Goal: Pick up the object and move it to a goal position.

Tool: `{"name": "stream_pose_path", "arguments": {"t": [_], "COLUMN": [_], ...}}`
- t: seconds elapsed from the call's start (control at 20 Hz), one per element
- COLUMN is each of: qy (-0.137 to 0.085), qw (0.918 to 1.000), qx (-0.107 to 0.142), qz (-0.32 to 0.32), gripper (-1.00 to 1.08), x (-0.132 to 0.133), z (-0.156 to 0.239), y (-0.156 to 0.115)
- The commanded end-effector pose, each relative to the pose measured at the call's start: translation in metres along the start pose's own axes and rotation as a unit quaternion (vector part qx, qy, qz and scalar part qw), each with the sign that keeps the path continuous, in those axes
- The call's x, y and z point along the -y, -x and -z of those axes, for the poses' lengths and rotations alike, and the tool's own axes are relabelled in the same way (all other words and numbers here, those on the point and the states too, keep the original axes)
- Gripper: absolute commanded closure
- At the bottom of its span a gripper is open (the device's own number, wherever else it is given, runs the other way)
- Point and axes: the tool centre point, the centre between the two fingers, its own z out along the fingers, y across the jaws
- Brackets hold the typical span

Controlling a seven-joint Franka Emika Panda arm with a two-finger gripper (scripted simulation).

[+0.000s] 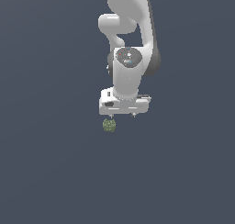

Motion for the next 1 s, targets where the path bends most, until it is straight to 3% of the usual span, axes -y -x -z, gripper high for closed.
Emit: {"name": "stream_pose_path", "arguments": {"t": [0.0,0.5,0.95], "qy": [0.0,-0.006,-0.006], "qw": [1.0,0.9999,0.9999], "qx": [0.0,0.001,0.001], "qz": [0.0,0.013,0.013], "gripper": [-0.92,-0.92,-0.92], "x": [0.0,0.018,0.018], "z": [0.0,0.003,0.003], "y": [0.0,0.004,0.004]}}
